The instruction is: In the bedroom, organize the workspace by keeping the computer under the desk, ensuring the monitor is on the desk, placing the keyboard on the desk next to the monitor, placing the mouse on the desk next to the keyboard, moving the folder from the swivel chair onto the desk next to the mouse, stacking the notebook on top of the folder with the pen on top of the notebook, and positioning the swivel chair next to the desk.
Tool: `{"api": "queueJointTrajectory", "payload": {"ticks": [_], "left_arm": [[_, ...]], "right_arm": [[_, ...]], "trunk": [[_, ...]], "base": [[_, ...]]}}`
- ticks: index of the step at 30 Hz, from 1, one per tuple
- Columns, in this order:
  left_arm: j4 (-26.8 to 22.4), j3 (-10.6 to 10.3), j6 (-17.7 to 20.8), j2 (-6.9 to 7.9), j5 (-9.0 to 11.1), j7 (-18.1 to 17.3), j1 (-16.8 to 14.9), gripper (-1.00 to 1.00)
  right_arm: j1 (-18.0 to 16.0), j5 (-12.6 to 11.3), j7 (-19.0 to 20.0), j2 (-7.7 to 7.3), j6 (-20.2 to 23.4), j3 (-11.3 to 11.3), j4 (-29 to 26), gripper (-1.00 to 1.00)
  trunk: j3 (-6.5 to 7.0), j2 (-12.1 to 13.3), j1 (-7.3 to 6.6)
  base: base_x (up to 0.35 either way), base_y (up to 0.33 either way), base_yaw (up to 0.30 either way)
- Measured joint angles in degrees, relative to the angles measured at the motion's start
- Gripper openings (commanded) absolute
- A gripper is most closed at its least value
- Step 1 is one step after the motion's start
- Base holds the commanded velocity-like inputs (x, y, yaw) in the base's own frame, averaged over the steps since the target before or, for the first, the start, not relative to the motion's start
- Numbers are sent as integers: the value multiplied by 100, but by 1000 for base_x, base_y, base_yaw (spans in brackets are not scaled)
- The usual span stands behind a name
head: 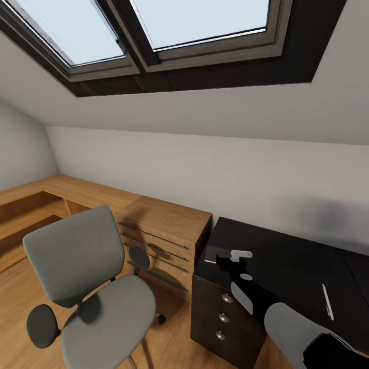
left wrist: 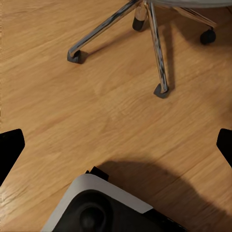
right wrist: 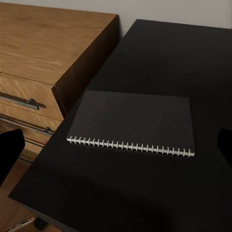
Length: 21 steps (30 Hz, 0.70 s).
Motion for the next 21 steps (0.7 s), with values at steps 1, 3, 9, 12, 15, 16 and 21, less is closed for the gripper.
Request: {"api": "queueJointTrajectory", "payload": {"ticks": [1,3,9,12,15,16,21], "left_arm": [[13,2,0,1,1,1,0,100],[39,3,1,2,2,2,0,100],[77,6,1,3,1,4,0,100],[84,7,2,3,2,4,0,100],[90,7,2,6,2,4,0,100],[94,7,2,7,2,4,0,100],[201,9,9,11,4,7,0,100]], "right_arm": [[0,-1,0,0,0,0,0,100],[0,-2,0,0,0,0,-1,100],[0,-10,-6,-3,0,-4,-1,100],[0,-12,-8,-6,0,-6,-1,100],[0,-13,-8,-7,0,-7,-3,100],[0,-13,-9,-8,0,-8,-2,100],[0,-13,-11,-8,0,-8,-2,100]], "trunk": [[0,0,0],[0,0,0],[0,0,0],[0,0,0],[0,0,0],[0,0,0],[0,0,0]], "base": [[0,0,0],[0,0,0],[0,0,0],[0,0,0],[0,0,0],[0,0,0],[0,0,0]]}}
